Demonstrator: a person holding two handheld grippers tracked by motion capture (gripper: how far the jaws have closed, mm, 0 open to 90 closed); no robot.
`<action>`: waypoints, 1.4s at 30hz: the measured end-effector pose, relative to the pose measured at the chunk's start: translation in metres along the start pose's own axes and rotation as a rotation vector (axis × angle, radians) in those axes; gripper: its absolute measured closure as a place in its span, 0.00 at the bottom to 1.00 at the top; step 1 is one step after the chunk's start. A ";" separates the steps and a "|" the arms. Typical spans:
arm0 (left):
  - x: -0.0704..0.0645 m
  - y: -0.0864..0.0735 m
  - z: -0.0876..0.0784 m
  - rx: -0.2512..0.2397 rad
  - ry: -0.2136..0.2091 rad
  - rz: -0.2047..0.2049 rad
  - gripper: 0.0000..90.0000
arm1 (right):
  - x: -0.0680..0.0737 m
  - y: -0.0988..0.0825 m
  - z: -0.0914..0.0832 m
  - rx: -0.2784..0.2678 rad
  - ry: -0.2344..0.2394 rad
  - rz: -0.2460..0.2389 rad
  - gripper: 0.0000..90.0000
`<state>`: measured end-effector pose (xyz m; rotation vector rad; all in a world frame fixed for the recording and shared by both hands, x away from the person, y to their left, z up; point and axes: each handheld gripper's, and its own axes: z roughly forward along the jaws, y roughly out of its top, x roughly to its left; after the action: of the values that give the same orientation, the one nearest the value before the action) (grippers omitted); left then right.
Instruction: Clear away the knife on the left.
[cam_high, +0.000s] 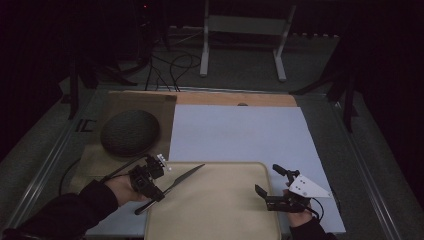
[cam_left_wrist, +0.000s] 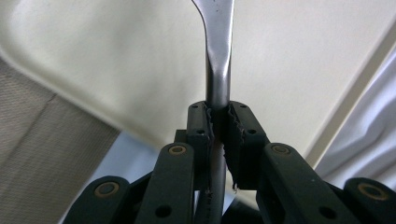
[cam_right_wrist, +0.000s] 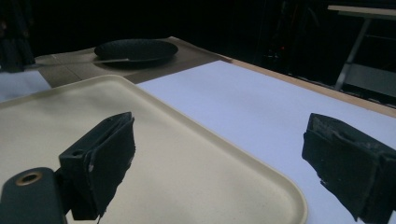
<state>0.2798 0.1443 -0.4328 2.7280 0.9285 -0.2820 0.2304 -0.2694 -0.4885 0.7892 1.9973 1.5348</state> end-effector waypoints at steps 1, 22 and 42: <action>-0.002 0.001 0.003 0.004 -0.010 -0.006 0.89 | 0.000 0.000 0.000 0.000 -0.001 0.004 0.10; -0.021 0.002 0.037 -0.083 -0.018 -0.238 0.89 | 0.002 0.001 -0.001 -0.004 0.000 -0.006 0.10; -0.012 -0.004 0.054 -0.057 -0.022 -0.337 0.89 | 0.003 0.002 0.001 0.001 0.006 -0.012 0.10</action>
<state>0.2629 0.1246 -0.4820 2.5020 1.3672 -0.3395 0.2290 -0.2659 -0.4870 0.7732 2.0037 1.5309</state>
